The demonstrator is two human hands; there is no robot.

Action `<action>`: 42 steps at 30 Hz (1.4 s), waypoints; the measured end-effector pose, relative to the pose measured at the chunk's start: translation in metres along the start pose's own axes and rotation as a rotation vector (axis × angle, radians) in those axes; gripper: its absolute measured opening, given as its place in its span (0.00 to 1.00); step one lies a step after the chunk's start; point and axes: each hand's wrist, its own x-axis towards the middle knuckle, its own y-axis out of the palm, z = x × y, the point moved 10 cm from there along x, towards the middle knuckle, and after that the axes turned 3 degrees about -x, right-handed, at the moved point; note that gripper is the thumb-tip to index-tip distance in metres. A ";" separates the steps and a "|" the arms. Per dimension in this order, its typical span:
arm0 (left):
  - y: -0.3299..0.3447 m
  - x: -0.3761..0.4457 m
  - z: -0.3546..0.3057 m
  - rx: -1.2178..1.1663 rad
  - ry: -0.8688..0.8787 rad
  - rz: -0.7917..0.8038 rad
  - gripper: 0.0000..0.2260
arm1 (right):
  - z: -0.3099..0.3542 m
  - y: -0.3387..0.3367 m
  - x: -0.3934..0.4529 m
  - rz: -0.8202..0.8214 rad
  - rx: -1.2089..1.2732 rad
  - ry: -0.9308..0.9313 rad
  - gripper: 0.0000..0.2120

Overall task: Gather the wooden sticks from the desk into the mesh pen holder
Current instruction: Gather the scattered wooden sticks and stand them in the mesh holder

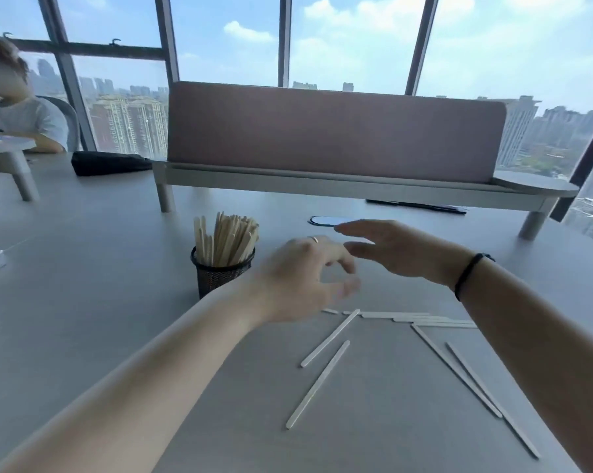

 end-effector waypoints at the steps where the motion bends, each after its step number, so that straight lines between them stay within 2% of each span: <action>1: 0.028 0.001 0.008 0.094 -0.080 0.216 0.20 | -0.023 0.000 -0.017 0.058 -0.109 0.082 0.24; 2: 0.051 -0.003 0.018 0.166 -0.152 0.400 0.30 | -0.045 -0.002 -0.032 0.103 -0.202 0.142 0.30; 3: 0.067 -0.007 0.027 0.215 -0.203 0.518 0.39 | -0.066 -0.004 -0.049 0.132 -0.267 0.184 0.35; 4: 0.077 -0.009 0.034 0.248 -0.233 0.571 0.45 | -0.085 -0.005 -0.064 0.149 -0.302 0.215 0.39; 6: 0.092 -0.007 0.051 0.337 -0.251 0.595 0.55 | -0.114 -0.001 -0.089 0.158 -0.297 0.259 0.47; 8: 0.106 -0.007 0.066 0.433 -0.273 0.642 0.61 | -0.140 0.011 -0.104 0.162 -0.285 0.291 0.54; 11: 0.109 -0.008 0.078 0.355 -0.327 0.662 0.65 | -0.158 0.023 -0.110 0.131 -0.334 0.266 0.58; 13: 0.097 -0.005 0.080 0.278 -0.342 0.580 0.63 | -0.157 0.025 -0.104 0.096 -0.346 0.251 0.54; 16: 0.079 -0.004 0.086 0.206 -0.352 0.465 0.46 | -0.154 0.028 -0.094 0.060 -0.378 0.248 0.42; 18: 0.075 -0.006 0.087 0.180 -0.344 0.447 0.38 | -0.152 0.030 -0.087 0.033 -0.408 0.238 0.36; 21: 0.077 -0.006 0.089 0.275 -0.299 0.466 0.28 | -0.145 0.030 -0.079 -0.023 -0.433 0.202 0.26; 25: 0.100 0.004 0.087 0.281 -0.221 0.454 0.22 | -0.127 0.031 -0.073 -0.124 -0.437 0.169 0.22; 31: 0.104 0.018 0.073 0.106 -0.140 0.162 0.17 | -0.117 0.032 -0.061 -0.252 -0.423 0.278 0.20; 35: 0.103 0.018 0.062 0.010 -0.158 0.086 0.19 | -0.120 0.036 -0.046 -0.285 -0.388 0.359 0.18; 39: 0.123 0.020 0.045 -0.139 -0.187 0.158 0.40 | -0.122 0.043 -0.033 -0.280 -0.296 0.431 0.20; 40: 0.127 0.021 0.040 -0.149 -0.174 0.178 0.42 | -0.122 0.045 -0.032 -0.273 -0.257 0.447 0.20; 42: 0.134 0.021 0.028 -0.127 -0.098 0.213 0.41 | -0.120 0.044 -0.032 -0.289 -0.174 0.435 0.20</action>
